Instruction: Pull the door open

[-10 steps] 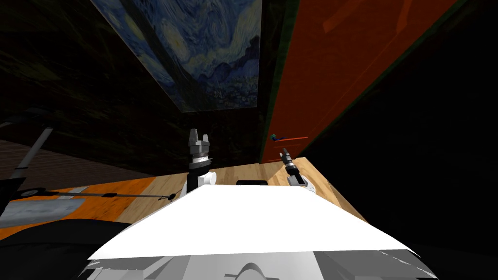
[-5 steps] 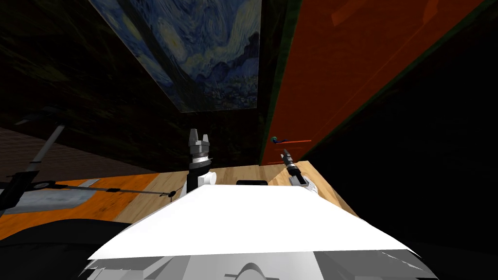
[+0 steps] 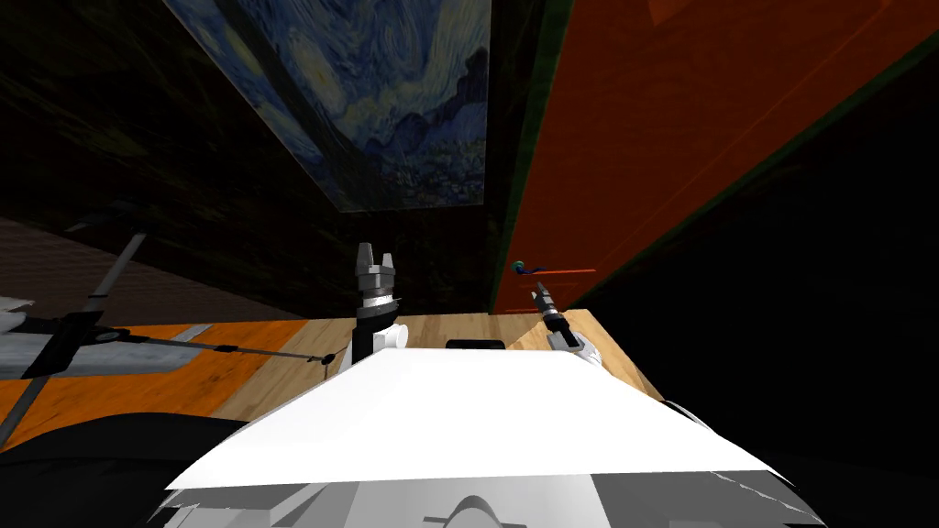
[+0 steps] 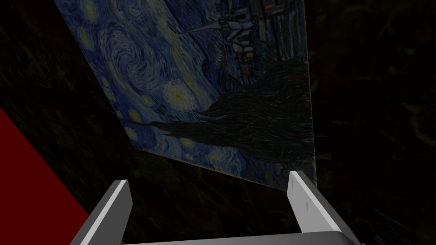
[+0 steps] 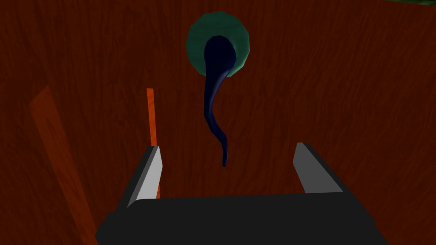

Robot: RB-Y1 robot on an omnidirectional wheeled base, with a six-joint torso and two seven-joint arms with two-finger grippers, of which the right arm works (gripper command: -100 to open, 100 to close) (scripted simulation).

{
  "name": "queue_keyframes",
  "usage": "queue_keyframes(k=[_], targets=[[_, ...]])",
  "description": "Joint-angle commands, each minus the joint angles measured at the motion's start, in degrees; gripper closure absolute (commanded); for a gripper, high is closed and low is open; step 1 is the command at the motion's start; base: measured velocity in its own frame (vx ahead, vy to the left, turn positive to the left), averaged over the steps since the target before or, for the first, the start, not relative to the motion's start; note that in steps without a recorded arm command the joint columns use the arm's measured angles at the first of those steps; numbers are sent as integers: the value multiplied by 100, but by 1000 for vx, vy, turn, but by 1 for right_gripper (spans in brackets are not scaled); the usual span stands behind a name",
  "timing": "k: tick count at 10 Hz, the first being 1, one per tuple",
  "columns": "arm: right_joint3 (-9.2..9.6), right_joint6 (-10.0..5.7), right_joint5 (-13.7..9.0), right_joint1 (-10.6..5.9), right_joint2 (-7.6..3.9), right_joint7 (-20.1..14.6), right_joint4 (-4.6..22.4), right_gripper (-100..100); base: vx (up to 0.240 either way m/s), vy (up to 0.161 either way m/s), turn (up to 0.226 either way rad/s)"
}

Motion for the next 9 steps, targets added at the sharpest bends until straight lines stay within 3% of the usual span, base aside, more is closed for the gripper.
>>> queue_keyframes(k=[1, 3, 4, 9], targets=[[-184, 35, -77, -43, 18, 74, 104, -100, 57, -21, 322], [-444, 58, -186, -144, 51, 172, 324, -100, 81, -26, 315], [-444, 58, -186, -144, 51, 172, 324, -100, 68, -27, 123], [-976, 105, -408, -350, 119, 376, 778, -100, 61, -35, 233]])
